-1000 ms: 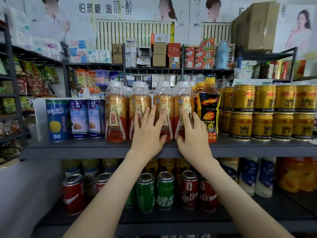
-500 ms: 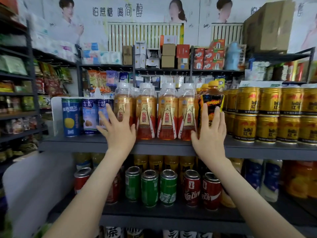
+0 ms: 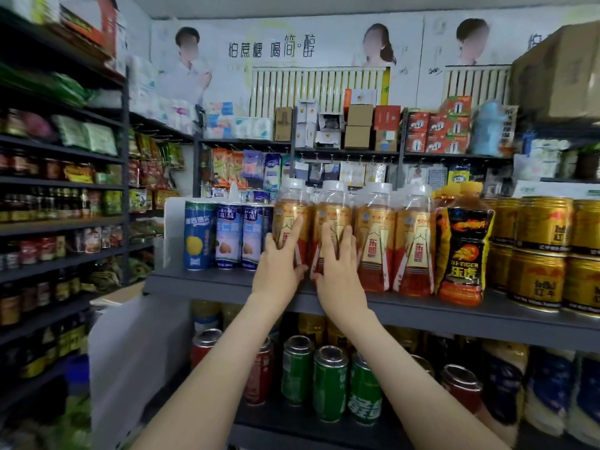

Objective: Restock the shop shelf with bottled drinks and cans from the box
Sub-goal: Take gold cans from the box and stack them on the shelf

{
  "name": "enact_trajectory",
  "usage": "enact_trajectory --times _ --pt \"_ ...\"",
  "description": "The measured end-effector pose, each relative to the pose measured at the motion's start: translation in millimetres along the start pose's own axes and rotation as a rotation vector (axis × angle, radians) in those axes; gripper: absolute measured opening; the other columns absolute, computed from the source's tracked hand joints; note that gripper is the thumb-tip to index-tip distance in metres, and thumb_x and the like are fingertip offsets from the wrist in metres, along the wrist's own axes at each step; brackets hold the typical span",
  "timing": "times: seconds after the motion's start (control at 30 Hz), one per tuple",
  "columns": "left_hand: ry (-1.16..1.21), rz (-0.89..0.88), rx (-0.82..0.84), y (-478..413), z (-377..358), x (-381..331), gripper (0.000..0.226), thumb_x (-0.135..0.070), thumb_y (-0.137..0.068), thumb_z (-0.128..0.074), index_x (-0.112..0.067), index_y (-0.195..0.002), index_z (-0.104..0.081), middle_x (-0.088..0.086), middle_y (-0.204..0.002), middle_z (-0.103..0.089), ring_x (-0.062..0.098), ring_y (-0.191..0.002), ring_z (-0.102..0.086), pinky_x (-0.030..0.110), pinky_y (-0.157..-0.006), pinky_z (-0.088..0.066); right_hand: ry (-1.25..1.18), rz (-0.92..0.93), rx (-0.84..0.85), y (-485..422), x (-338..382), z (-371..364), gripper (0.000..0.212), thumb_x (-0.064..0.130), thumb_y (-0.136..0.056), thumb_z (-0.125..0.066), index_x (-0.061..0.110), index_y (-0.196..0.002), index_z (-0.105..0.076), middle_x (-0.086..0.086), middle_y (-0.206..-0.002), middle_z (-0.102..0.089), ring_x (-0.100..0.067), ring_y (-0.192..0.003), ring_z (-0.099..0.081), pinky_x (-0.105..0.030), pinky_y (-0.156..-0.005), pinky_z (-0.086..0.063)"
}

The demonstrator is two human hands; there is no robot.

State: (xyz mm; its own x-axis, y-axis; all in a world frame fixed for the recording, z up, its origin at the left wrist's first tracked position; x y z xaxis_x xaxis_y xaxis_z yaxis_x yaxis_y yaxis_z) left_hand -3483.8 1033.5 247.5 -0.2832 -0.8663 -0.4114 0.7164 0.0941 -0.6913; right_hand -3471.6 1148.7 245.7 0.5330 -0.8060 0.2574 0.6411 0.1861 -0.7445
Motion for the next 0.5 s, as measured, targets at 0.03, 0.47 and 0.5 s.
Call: enact_trajectory --times 0.03,0.47,0.5 --pt "-0.01 -0.005 -0.006 0.0 0.0 0.2 0.092 -0.023 -0.092 -0.061 -0.05 -0.147 0.008 0.025 -0.149 -0.022 0.042 -0.125 -0.044 0.048 -0.097 -0.045 -0.015 -0.023 -0.005 -1.4 1.2 -2.7 0.09 0.013 -0.094 -0.054 0.019 -0.15 0.016 -0.018 -0.157 0.018 -0.033 -0.145 0.012 -0.04 -0.117 -0.004" --pt "0.009 -0.081 -0.002 -0.9 -3.6 0.6 0.086 -0.027 -0.094 -0.056 -0.048 -0.148 0.007 0.023 -0.148 -0.023 0.039 -0.125 -0.042 0.046 -0.095 -0.046 -0.048 -0.191 -0.1 -1.2 9.1 -7.7 0.093 -0.001 -0.091 -0.052 0.033 -0.15 0.011 -0.01 -0.158 0.017 -0.03 -0.146 0.008 -0.042 -0.115 -0.013" --pt "0.004 -0.082 -0.011 -0.6 -2.7 2.0 0.086 -0.028 -0.093 -0.057 -0.048 -0.148 0.007 0.022 -0.146 -0.025 0.038 -0.122 -0.043 0.045 -0.093 -0.047 -0.052 -0.2 -0.098 -1.0 8.9 -8.0 0.092 -0.001 -0.091 -0.052 0.034 -0.15 0.011 -0.009 -0.158 0.018 -0.03 -0.146 0.009 -0.042 -0.115 -0.015"
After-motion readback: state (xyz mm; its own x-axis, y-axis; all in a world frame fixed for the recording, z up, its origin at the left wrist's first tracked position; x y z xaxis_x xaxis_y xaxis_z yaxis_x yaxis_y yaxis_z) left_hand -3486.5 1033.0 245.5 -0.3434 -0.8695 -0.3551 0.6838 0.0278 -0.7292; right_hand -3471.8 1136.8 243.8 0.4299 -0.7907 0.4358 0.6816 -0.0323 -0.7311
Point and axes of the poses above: each hand's wrist, its own y-axis away from the middle knuckle, its own z-axis out of the back of the hand, x = y × z, the point moved 8 cm from there along -y, towards the middle knuckle
